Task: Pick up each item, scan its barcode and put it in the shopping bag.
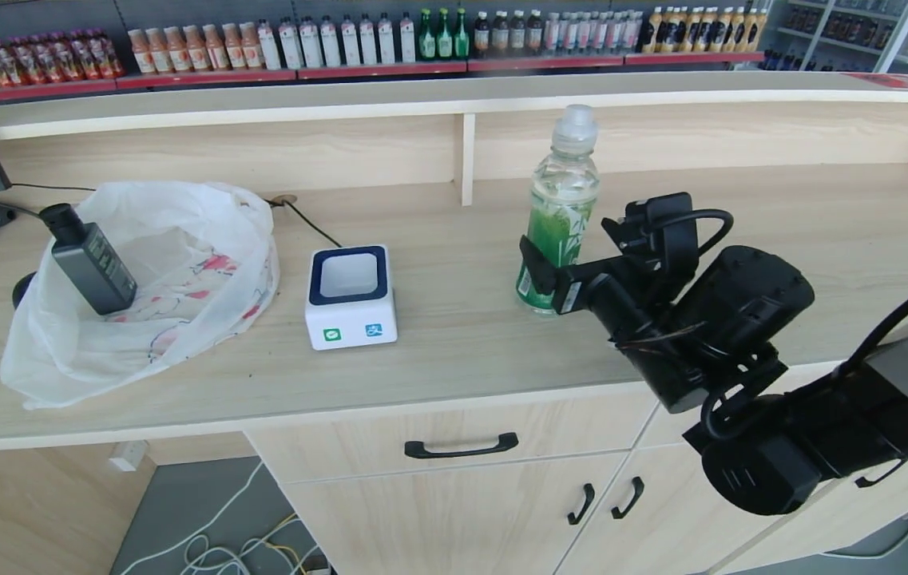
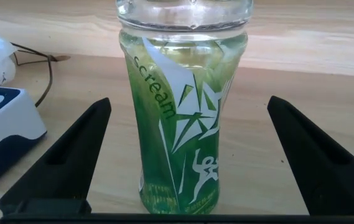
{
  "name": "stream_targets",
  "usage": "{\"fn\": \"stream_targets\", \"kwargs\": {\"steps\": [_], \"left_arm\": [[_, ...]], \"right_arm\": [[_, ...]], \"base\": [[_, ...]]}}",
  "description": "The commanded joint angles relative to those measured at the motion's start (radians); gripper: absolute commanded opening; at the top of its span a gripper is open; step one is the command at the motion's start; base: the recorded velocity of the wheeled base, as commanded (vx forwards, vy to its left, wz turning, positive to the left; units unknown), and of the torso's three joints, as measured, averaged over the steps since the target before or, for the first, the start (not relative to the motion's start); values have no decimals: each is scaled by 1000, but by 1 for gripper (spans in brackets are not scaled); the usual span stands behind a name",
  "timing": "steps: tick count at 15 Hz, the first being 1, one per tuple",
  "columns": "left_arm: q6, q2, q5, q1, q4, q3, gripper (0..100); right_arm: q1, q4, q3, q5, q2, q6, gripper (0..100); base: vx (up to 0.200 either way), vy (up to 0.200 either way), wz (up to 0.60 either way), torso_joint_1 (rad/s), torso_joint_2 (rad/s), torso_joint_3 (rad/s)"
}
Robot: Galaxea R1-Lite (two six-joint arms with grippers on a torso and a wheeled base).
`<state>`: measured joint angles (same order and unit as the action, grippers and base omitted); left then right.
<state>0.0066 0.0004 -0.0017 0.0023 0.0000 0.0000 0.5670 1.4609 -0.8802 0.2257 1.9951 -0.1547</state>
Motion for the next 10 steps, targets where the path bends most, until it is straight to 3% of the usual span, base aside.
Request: {"fn": "stream_targets", "kwargs": {"steps": [1, 6, 10], "left_arm": [[0, 0, 0, 1, 0, 0, 100], [0, 0, 0, 1, 0, 0, 100], [0, 0, 0, 1, 0, 0, 100]], "right_arm": [[-1, -42, -51, 0, 13, 1, 100], [-1, -174, -195, 0, 40, 3, 100], [-7, -197, -238, 3, 71, 3, 100]], "base": [[0, 0, 0, 0, 0, 0], [0, 0, 0, 0, 0, 0], [0, 0, 0, 0, 0, 0]]}}
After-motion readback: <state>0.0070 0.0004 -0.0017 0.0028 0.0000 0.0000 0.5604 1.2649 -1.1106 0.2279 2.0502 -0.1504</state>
